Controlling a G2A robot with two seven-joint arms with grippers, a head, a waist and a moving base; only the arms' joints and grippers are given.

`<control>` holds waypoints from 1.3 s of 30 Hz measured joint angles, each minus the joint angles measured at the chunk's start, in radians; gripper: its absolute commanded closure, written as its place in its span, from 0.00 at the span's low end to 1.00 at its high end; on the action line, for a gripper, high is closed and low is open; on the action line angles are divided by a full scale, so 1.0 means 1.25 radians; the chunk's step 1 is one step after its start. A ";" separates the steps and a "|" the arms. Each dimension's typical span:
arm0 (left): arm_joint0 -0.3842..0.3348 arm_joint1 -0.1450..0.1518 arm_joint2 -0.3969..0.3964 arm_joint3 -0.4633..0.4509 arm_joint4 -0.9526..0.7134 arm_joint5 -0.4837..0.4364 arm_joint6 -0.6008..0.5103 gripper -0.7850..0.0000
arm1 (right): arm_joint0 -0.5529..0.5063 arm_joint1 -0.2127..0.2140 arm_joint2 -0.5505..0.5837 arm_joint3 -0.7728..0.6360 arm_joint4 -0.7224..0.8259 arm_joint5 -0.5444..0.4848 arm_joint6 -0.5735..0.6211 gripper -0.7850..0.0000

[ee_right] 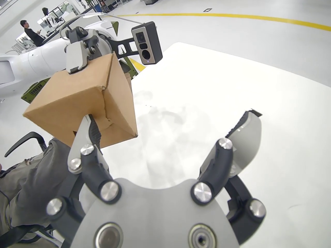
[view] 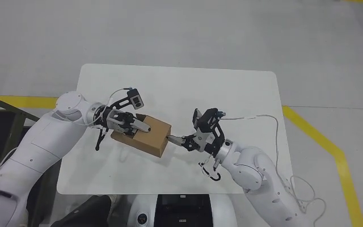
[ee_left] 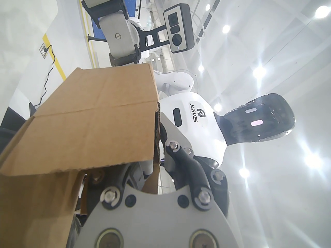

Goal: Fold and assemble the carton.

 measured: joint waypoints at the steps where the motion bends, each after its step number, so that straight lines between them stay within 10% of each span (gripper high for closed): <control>1: 0.000 0.000 0.000 0.000 -0.001 0.000 0.000 1.00 | 0.000 0.000 -0.001 0.000 0.000 0.001 0.001 0.00; 39: -0.005 0.000 0.007 0.003 -0.010 -0.002 0.000 1.00 | 0.046 -0.014 -0.061 0.033 0.025 -0.006 0.007 0.00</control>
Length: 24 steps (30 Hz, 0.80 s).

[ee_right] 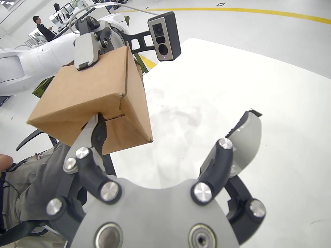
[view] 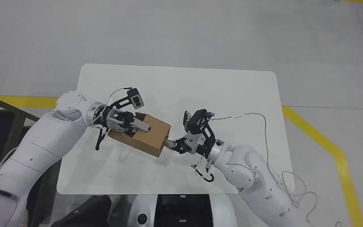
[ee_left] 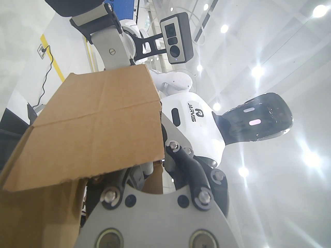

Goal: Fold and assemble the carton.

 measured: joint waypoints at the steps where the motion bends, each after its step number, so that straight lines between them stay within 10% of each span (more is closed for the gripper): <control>1: 0.000 0.000 0.000 0.000 -0.001 0.000 0.000 1.00 | 0.000 0.000 -0.001 0.001 0.001 -0.001 -0.001 0.00; 24: -0.031 -0.006 -0.023 0.009 0.315 -0.084 0.113 1.00 | -0.151 0.038 0.137 -0.124 -0.024 -0.110 -0.026 0.00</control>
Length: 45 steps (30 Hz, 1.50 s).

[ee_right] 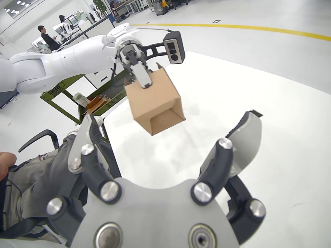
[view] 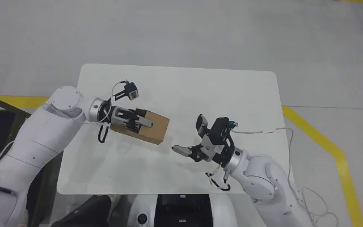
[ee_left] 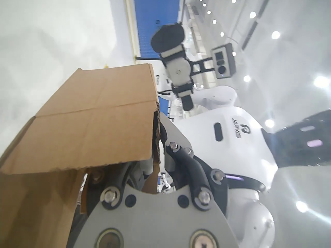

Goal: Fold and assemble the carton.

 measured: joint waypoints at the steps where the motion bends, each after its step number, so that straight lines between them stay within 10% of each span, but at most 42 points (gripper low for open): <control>1: -0.003 0.000 0.004 -0.012 0.040 0.011 0.016 1.00 | -0.005 0.001 0.002 -0.002 -0.008 -0.009 -0.007 0.00; 23: -0.107 -0.068 0.178 -0.188 0.722 0.244 0.181 1.00 | -0.116 0.024 0.044 -0.016 -0.083 -0.095 -0.116 0.00; 26: -0.122 -0.088 0.210 -0.189 0.768 0.255 0.193 0.64 | -0.126 0.025 0.046 -0.015 -0.085 -0.096 -0.126 0.00; 28: -0.130 -0.099 0.224 -0.188 0.777 0.259 0.191 0.00 | -0.130 0.026 0.049 -0.014 -0.084 -0.097 -0.131 0.00; 38: -0.141 -0.137 0.209 -0.177 0.643 0.243 0.220 0.00 | -0.147 0.033 0.054 -0.021 -0.086 -0.117 -0.149 0.00; 45: -0.104 -0.123 0.105 -0.186 0.502 0.174 0.280 0.00 | -0.168 0.037 0.044 -0.060 -0.110 -0.132 -0.151 0.00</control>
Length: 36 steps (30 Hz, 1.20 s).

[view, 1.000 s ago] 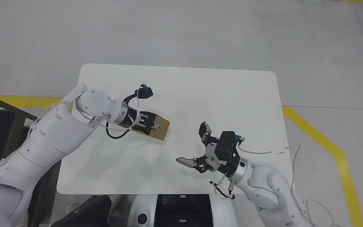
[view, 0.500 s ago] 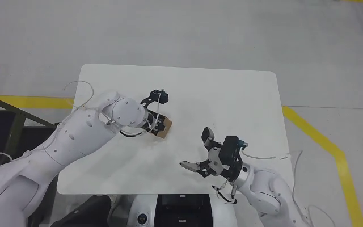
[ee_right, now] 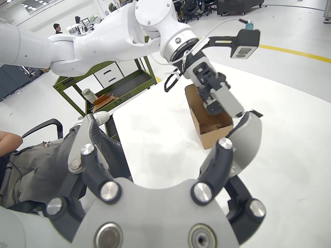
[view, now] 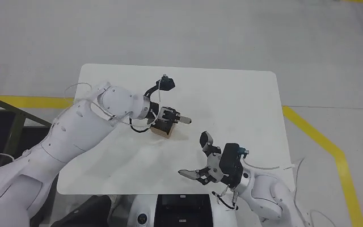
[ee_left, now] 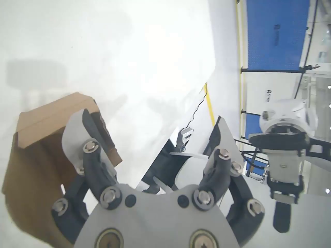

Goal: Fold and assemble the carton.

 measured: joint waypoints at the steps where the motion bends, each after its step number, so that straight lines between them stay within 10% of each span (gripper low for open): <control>1: 0.007 0.004 -0.016 -0.005 -0.016 -0.008 0.002 0.00 | -0.002 0.001 -0.002 -0.004 -0.002 -0.003 0.001 0.00; 20: 0.213 0.075 -0.365 0.026 -0.051 -0.512 0.100 0.00 | 0.054 0.003 -0.050 0.025 0.022 -0.018 0.024 0.00; 36: 0.272 0.107 -0.498 0.194 0.052 -0.796 0.122 0.00 | 0.184 -0.028 -0.200 0.129 -0.198 0.135 -0.026 0.00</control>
